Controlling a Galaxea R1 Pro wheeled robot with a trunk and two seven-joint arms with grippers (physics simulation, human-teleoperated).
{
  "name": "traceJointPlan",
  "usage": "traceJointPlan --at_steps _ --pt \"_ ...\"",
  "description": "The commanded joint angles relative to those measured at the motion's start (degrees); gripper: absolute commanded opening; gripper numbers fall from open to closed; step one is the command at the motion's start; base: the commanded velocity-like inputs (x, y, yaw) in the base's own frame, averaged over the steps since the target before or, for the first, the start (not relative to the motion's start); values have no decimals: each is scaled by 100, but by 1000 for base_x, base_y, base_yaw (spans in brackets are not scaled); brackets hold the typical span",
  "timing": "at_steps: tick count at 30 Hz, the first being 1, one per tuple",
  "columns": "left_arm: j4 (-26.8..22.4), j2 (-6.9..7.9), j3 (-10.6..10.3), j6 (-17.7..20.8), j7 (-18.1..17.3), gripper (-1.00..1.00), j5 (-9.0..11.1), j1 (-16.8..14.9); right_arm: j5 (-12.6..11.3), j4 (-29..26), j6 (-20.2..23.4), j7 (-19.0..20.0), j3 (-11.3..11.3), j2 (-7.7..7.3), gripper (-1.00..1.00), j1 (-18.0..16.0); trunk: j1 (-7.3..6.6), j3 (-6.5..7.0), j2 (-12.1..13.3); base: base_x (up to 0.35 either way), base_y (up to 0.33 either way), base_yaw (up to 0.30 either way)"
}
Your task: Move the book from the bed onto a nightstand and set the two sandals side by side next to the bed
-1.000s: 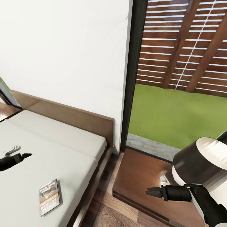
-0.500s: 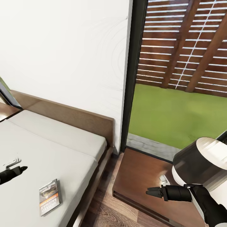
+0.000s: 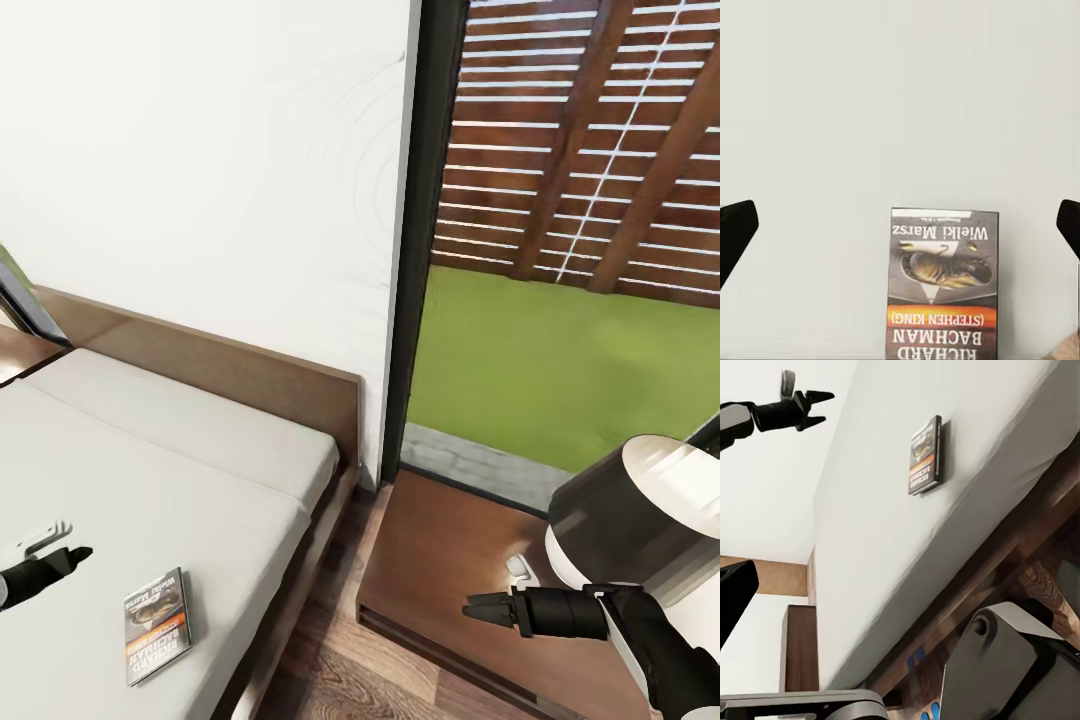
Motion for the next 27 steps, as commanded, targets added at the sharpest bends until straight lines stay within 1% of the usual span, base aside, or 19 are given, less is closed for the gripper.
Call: traceJointPlan --at_steps 1,4,5,9,12,27 --pt "18 -5 64 35 -40 100 -49 -6 -2 -2 60 19 -3 0 100 -3 3 -10 -11 0 0 0" --pt "48 -13 82 32 -50 100 -50 -5 0 -2 60 19 -3 0 100 -3 3 -10 -11 0 0 0" --pt "58 -41 88 28 -114 100 -53 -5 -3 -2 60 19 -3 -2 100 -3 3 -10 -11 0 0 0" --pt "61 -62 91 33 -400 100 -59 -5 -1 -2 60 19 -3 1 100 -3 3 -10 -11 0 0 0" --pt "62 -70 91 34 -439 100 -60 -5 -3 -2 60 19 -3 1 100 -3 3 -10 -11 0 0 0" --pt "54 -96 90 40 -458 100 -61 -5 -5 -2 60 19 -3 -1 100 -3 333 -279 -612 0 0 0"
